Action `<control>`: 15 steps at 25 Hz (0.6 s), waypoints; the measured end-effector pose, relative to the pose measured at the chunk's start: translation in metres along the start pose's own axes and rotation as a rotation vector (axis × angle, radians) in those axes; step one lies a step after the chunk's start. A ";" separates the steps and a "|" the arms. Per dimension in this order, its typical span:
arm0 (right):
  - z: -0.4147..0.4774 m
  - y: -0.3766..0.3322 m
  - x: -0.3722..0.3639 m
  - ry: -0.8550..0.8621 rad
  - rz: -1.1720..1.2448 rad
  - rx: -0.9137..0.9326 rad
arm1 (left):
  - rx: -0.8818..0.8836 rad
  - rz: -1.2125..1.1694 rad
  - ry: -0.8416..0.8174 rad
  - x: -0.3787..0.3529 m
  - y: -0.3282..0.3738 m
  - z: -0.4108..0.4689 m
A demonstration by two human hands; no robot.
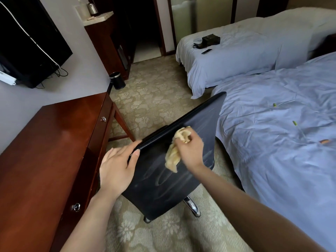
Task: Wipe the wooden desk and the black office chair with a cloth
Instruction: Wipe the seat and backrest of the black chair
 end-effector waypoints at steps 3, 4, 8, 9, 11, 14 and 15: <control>0.042 -0.001 0.035 0.143 0.024 -0.066 | 0.000 0.014 0.002 -0.001 -0.001 0.001; 0.059 0.001 0.047 0.184 0.033 -0.118 | -0.001 0.016 0.000 -0.001 -0.001 0.001; 0.112 0.005 0.079 0.201 0.232 -0.334 | -0.011 0.012 -0.015 -0.001 -0.003 0.001; 0.118 0.005 0.082 0.206 0.314 -0.393 | -0.013 0.014 -0.018 -0.002 -0.003 0.001; 0.123 0.000 0.087 0.249 0.285 -0.451 | -0.010 0.023 -0.026 -0.002 -0.003 0.001; 0.114 0.002 0.080 0.279 0.399 -0.462 | -0.012 0.028 -0.040 -0.001 -0.006 0.002; 0.108 0.001 0.074 0.277 0.473 -0.425 | -0.014 0.031 -0.054 -0.002 -0.008 0.002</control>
Point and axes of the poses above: each hand's wrist, its own z-axis towards the middle knuckle, its own x-axis out of the back of the hand, y = z × x, the point moved 4 cm from there along z, towards the middle knuckle, and after that the axes turned 3 degrees about -y, right-handed, at the moved point
